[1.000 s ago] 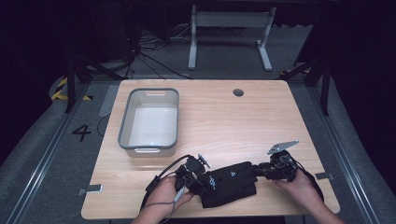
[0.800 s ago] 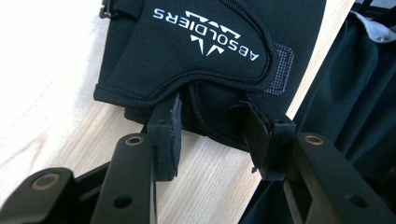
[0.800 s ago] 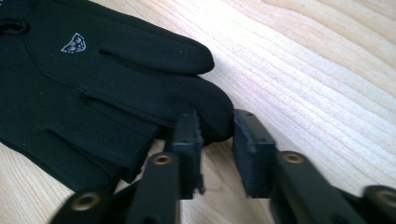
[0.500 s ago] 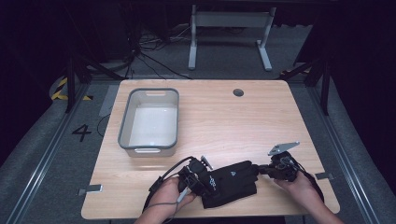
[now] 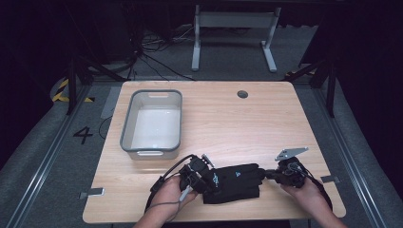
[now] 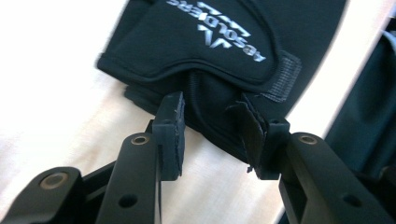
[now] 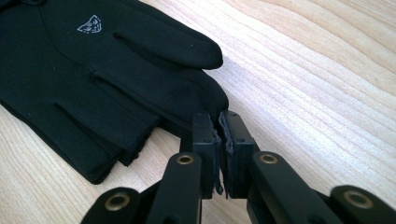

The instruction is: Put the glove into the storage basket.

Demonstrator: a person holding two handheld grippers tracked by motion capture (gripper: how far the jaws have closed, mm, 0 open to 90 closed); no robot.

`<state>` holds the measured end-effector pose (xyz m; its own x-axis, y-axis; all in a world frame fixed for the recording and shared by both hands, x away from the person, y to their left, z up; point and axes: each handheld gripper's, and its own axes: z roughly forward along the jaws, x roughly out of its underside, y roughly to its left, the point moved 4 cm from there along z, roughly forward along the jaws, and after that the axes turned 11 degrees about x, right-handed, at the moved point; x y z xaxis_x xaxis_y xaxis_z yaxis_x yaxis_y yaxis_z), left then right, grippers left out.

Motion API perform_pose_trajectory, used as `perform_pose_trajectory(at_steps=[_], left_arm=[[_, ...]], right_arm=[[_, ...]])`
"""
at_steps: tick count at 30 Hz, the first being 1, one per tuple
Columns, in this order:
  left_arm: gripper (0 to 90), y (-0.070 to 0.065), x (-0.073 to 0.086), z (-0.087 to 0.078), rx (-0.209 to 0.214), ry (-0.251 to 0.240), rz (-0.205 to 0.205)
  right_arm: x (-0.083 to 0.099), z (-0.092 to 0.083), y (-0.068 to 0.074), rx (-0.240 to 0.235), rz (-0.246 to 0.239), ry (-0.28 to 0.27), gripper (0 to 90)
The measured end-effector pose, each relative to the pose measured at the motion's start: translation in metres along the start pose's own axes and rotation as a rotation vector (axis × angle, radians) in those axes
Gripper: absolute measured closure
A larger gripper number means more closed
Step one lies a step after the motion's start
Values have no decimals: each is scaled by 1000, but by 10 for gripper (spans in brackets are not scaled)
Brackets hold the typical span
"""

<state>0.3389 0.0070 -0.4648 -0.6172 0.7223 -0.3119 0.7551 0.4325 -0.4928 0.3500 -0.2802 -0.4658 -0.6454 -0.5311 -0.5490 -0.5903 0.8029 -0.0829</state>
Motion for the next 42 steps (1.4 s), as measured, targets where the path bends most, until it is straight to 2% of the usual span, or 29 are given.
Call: perform_pose_trajectory(at_steps=[2,5,8,10,12,14,18,21,30,37,42], left_arm=[[626,-2,0,4,-5,20,0],[688,-2,-1,6,-23,31,-3],[822,-4,-2,4,-48,13,21],[845,-6,-2,3,-60,9,37],[855,-8,-3,2,-68,14,57],[862,-10,-3,0,-72,-4,64],[867,-17,-2,-11,-47,-40,77],[867,-24,-1,-19,-42,-49,88],[867,-37,2,-24,-25,-35,114],[864,-37,2,-20,-11,-8,134],[861,-38,3,-21,-16,-14,136]], right_arm=[[0,0,1,3,-2,-1,858],[0,0,2,7,-3,-1,858],[0,-1,2,9,-2,-2,858],[0,-1,1,10,0,-3,859],[0,-2,1,13,2,-6,859],[0,-3,0,18,3,-13,860],[-1,-8,-1,17,9,-27,861],[-3,-15,-2,11,14,-48,861],[-7,-31,3,18,-3,-81,861],[-7,-39,2,20,5,-96,861],[-5,-49,3,18,9,-109,859]])
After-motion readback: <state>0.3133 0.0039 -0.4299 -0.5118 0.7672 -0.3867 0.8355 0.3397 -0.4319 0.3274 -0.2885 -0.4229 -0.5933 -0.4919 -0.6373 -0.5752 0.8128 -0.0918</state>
